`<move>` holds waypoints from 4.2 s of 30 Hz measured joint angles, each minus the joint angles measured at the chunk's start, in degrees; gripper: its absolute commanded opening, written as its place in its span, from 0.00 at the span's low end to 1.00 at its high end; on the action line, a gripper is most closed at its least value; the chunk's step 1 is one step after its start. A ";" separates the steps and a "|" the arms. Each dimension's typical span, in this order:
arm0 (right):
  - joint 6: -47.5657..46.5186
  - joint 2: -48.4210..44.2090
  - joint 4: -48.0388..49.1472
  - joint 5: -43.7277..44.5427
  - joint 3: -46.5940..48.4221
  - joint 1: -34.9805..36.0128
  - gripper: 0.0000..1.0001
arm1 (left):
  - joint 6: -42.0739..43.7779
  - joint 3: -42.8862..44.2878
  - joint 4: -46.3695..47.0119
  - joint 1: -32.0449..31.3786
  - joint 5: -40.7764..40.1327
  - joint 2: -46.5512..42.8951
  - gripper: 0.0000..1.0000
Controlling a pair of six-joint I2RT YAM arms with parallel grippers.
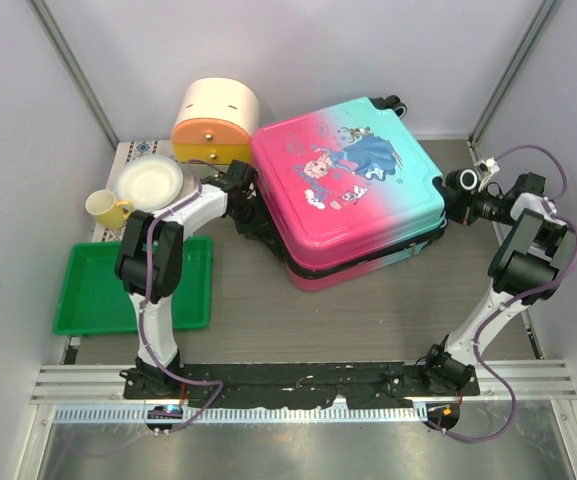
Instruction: Open, take out, and arrange the luggage
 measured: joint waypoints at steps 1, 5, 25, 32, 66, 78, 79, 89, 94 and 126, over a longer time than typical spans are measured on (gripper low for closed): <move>3.37 0.33 4.04 -0.74 -0.81 0.26 0.09 | -0.04 0.00 0.17 0.00 0.02 0.02 0.00; 20.48 1.51 23.82 -4.57 -5.64 0.90 0.20 | -0.22 0.07 0.61 0.02 0.13 0.33 0.00; 40.68 15.61 31.54 -4.04 11.45 7.98 0.41 | 1.44 2.97 -0.22 0.94 0.98 2.40 0.25; 36.37 15.02 19.12 10.97 14.40 7.45 0.59 | 5.29 -1.40 3.52 1.53 0.17 -1.36 0.67; 15.91 2.56 -9.77 12.37 -5.81 -3.54 0.35 | -0.52 -0.20 15.74 1.38 5.35 -9.44 0.78; -16.83 -8.59 -31.58 14.95 -9.99 -7.02 0.46 | 10.97 36.26 12.17 -1.64 7.78 10.45 0.82; -18.27 -9.92 -32.26 14.86 -10.56 -6.73 0.47 | 12.66 37.35 10.73 -1.55 8.24 9.18 0.84; -14.12 -25.83 -28.24 12.66 -18.36 6.34 0.49 | 22.32 7.54 6.75 6.80 11.58 -27.67 1.00; -1.81 -30.34 -17.75 13.68 -21.00 15.67 0.50 | 30.64 2.10 5.31 5.77 21.59 -35.47 1.00; 19.76 -49.09 35.26 14.93 -52.19 9.75 0.62 | 70.05 0.79 -3.72 -19.10 23.63 -30.86 1.00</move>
